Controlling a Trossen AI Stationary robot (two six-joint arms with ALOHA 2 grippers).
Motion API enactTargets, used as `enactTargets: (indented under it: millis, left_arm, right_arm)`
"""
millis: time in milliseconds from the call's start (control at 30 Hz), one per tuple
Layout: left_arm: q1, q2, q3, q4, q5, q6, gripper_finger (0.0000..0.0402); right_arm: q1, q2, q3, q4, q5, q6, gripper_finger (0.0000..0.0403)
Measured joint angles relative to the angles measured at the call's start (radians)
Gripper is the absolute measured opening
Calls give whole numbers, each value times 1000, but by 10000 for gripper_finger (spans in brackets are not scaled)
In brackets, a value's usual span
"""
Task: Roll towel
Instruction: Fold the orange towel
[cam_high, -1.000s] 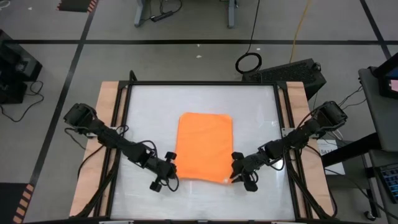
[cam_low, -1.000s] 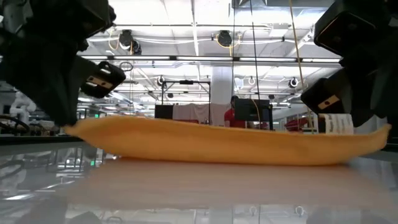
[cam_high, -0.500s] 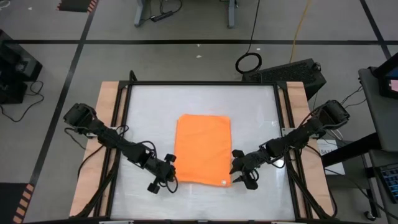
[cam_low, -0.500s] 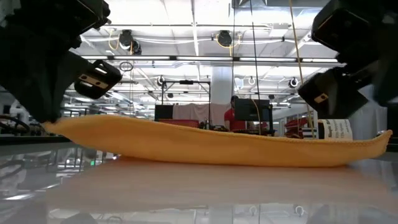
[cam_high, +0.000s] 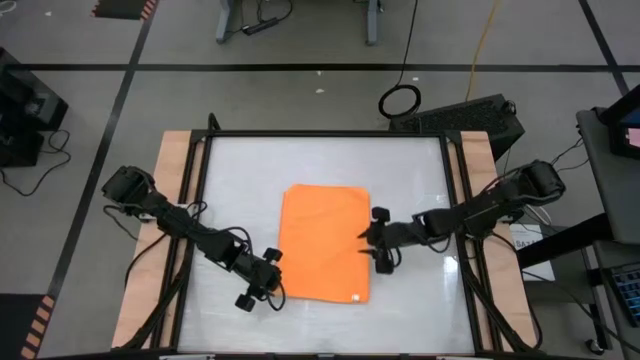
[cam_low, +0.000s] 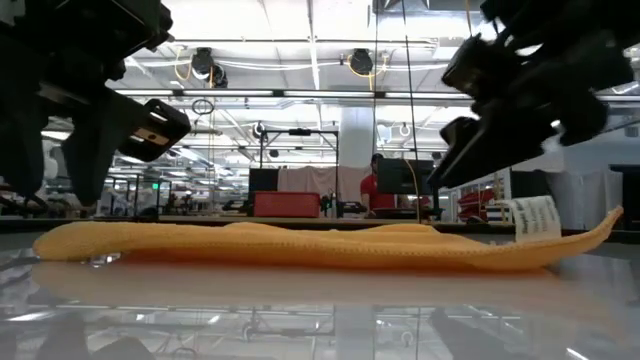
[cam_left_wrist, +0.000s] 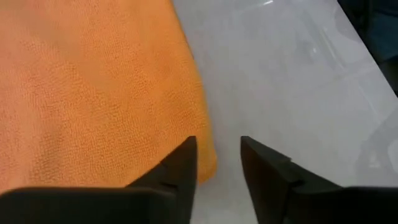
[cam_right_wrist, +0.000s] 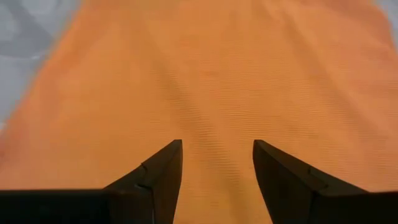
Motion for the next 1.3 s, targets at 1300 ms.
enactTargets:
  millis: [1300]
  left_arm:
    - [465, 159, 4, 150, -201, 538, 159]
  right_arm:
    - [-156, 161, 4, -120, -155, 145, 187]
